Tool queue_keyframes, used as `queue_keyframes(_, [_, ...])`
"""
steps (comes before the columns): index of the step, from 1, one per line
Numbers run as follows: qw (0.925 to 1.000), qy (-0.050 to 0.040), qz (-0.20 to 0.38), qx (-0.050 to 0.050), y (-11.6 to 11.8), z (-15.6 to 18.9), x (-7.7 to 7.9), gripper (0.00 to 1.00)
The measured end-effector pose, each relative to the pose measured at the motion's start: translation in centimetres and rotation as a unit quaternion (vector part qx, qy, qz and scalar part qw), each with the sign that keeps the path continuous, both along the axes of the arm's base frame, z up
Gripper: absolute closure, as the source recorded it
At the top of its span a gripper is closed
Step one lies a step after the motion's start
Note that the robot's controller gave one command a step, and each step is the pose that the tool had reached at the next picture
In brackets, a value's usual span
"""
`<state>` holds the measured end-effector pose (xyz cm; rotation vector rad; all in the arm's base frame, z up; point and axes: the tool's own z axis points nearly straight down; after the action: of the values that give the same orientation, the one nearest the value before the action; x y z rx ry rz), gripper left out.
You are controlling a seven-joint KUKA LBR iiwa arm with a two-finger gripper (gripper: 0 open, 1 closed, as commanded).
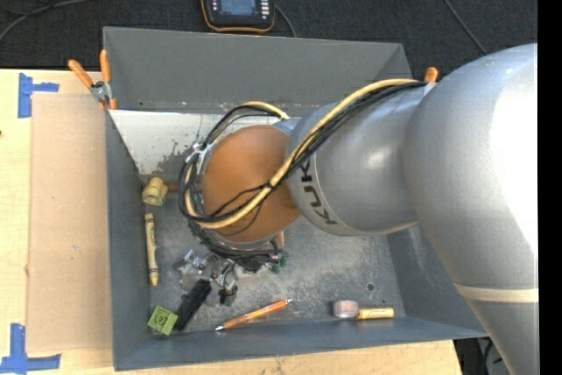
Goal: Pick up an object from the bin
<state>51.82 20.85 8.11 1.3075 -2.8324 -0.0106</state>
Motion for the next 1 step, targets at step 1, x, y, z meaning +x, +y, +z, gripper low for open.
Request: queue_keyframes(1, [1.0000, -0.0027, 0.000, 0.001, 0.09, 2.47, 0.14, 1.00])
